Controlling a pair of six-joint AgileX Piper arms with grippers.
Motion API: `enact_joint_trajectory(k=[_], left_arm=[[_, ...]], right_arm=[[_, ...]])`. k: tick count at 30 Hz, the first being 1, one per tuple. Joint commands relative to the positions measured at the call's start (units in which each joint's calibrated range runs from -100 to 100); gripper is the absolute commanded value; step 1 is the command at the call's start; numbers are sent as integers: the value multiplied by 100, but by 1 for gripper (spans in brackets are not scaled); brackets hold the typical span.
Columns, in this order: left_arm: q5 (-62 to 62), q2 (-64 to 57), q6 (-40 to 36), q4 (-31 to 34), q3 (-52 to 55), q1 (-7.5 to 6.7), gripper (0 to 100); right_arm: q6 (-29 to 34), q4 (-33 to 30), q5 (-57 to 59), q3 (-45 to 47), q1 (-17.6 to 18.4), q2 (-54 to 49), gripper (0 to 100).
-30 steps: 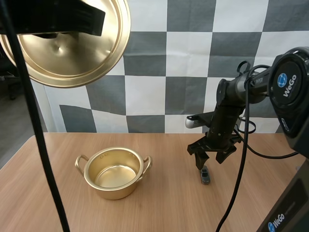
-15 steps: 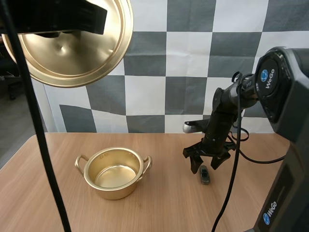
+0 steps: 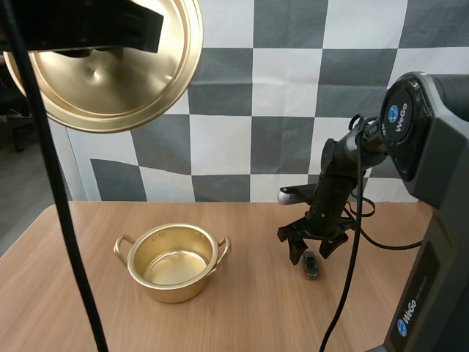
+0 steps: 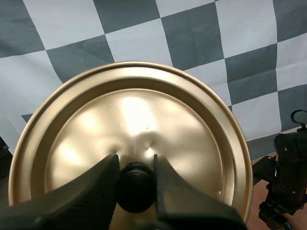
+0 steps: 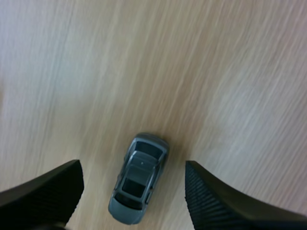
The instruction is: Open the pot, put the car inside, and close it
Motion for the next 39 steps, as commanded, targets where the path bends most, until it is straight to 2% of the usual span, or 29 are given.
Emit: enact_joint_trajectory(k=[1,17,27,32,33,34,35,36,39], left_arm=[[2,5,-1,2,-1,-1,0],[2,5,-1,2,-1,-1,0],[2,5,-1,2,-1,-1,0],[2,5,-1,2,-1,-1,0],[2,5,-1,2,-1,-1,0],[2,5,-1,2,-1,-1,0],[2,5,-1,2,-1,-1,0],[2,5,-1,2,-1,-1,0],[2,5,-1,2,-1,-1,0]], right_arm=[[-25,0,-2,6,1,-2,100],[-27,-2,-24,6,1,16,100],[9,-81,182,6,1,616,100],[-297,-32,11,6,1,654,100],[-377,-14,28,6,1,654,95],[-403,14,28,6,1,654,65],[-394,14,28,6,1,654,28],[-359,41,28,6,1,654,0],[-307,41,48,6,1,654,0]])
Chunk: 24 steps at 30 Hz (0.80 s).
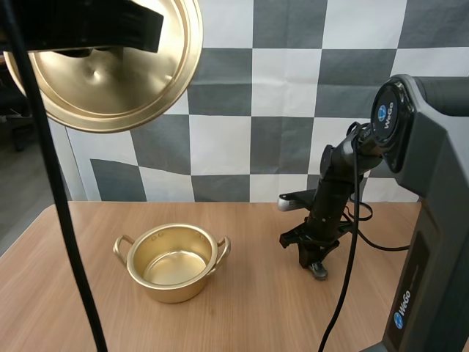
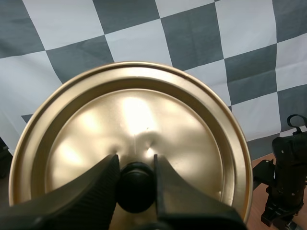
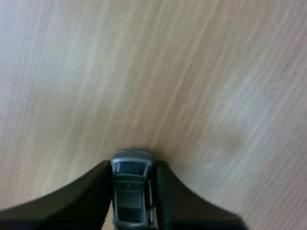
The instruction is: Open the pot, put the car inside, and close it
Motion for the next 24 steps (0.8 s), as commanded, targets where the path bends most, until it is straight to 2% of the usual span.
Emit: enact_joint_trajectory(k=[1,5,7,9,12,14,17,24], left_arm=[[2,5,-1,2,-1,-1,0],[2,5,-1,2,-1,-1,0],[2,5,-1,2,-1,-1,0],[2,5,-1,2,-1,-1,0],[2,-7,-1,1,-1,-1,0],[2,-35,-1,12,-1,-1,0],[2,-123,-1,45,-1,-1,0],[2,-450,-1,384,-1,-1,0]], right_arm=[[39,-14,74,18,1,8,0],[-43,24,119,2,1,8,0],[-249,308,466,-112,1,-15,0],[-534,666,1017,-297,1,-73,0],[-957,1622,2282,-739,1,-295,0],[-1187,2194,2394,-1060,1,-545,0],[-1370,2694,2394,-1552,1,-961,0],[-1370,2810,2394,-2081,1,-1937,0]])
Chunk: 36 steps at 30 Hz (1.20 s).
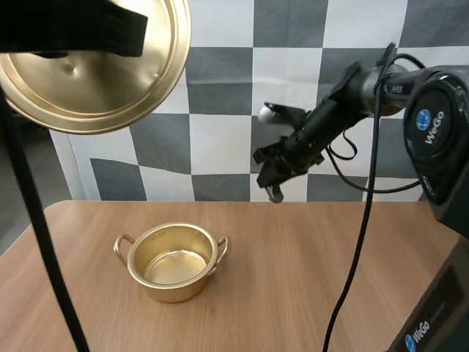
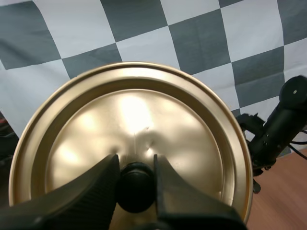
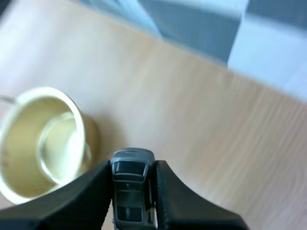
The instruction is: Open the pot, put the car inside, and close it
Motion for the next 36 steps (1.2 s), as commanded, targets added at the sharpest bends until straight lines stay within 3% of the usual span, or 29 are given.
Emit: enact_joint_trajectory(k=[1,7,16,19,26,36], left_arm=[[2,-105,-1,153,-1,-1,0],[2,-443,-12,224,-1,-1,0],[2,-612,-89,582,-1,-1,0],[2,-620,-101,737,-1,-1,0],[2,-682,-120,820,-1,-1,0],[2,-960,-158,916,91,17,0]], right_arm=[[-6,116,0,-15,17,-375,0],[3,-155,0,-15,381,-718,0],[154,-209,0,24,1657,-735,0],[154,-341,0,24,1922,-735,0],[49,-288,0,24,2007,-673,0],[-58,-231,0,24,2007,394,0]])
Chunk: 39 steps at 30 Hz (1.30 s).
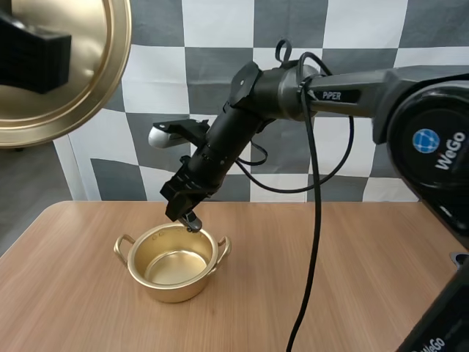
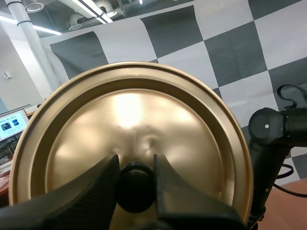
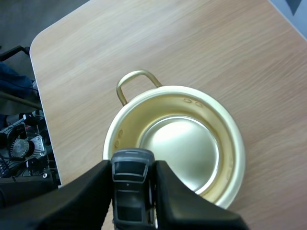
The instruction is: Open the pot, put the car inside, and close it
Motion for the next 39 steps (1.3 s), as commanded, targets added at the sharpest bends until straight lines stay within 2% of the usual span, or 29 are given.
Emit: enact_joint_trajectory(k=[1,9,26,39], left_arm=[[6,-25,6,55,86,2,0],[6,-38,6,104,568,2,0],[6,-38,6,126,564,2,0],[6,-63,-7,134,564,51,0]], right_arm=[[-47,-10,12,9,-1,305,0],[-237,77,12,9,-1,823,0],[-575,365,12,9,29,1791,0],[-612,379,12,-526,123,2427,0]])
